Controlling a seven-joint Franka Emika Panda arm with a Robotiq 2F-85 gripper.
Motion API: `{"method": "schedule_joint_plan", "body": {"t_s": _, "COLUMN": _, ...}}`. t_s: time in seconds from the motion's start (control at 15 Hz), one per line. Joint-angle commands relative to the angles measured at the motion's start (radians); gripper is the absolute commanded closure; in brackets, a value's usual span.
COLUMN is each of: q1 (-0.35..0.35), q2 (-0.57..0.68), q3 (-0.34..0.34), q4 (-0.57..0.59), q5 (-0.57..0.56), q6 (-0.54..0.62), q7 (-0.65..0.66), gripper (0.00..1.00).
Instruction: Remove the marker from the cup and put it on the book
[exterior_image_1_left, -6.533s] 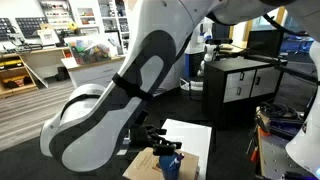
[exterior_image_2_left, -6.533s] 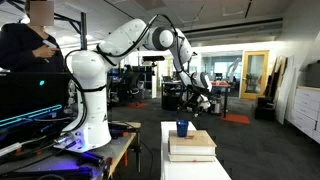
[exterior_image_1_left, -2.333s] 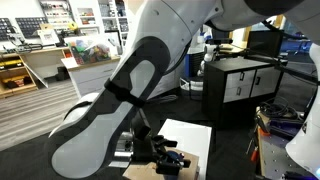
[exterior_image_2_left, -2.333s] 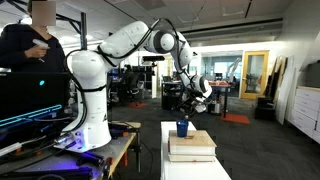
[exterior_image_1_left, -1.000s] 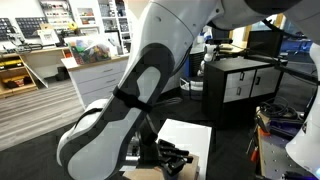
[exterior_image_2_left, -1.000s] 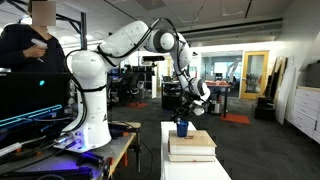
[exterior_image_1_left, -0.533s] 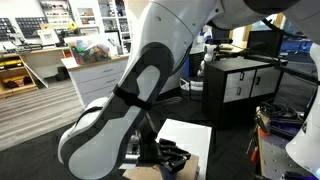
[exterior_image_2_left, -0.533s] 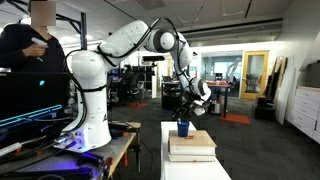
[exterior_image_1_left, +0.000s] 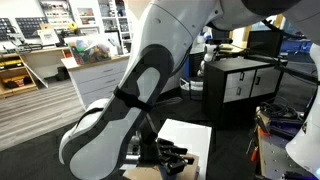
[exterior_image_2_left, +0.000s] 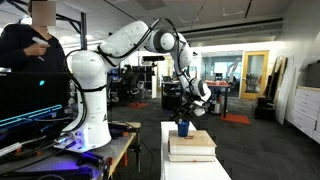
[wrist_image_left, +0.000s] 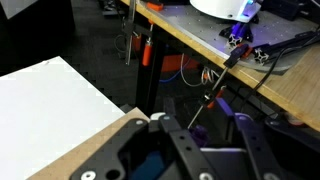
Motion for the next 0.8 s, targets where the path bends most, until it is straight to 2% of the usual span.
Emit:
{"method": "schedule_joint_plan", "body": {"t_s": 0.0, "q1": 0.000, "q2": 0.004, "q3": 0.002, "q4": 0.008, "q5": -0.004, "q6": -0.005, "q7": 0.002, "gripper": 0.30}}
{"method": "schedule_joint_plan", "body": {"t_s": 0.07, "q1": 0.002, "q2": 0.003, "q3": 0.000, "q4": 0.012, "q5": -0.009, "q6": -0.005, "q7": 0.001, "gripper": 0.29}}
{"method": "schedule_joint_plan", "body": {"t_s": 0.4, "q1": 0.012, "q2": 0.010, "q3": -0.004, "q4": 0.055, "q5": -0.033, "q6": -0.011, "q7": -0.001, "gripper": 0.01}}
{"method": "schedule_joint_plan", "body": {"t_s": 0.73, "q1": 0.015, "q2": 0.017, "q3": -0.002, "q4": 0.074, "q5": -0.036, "q6": -0.013, "q7": -0.005, "gripper": 0.00}}
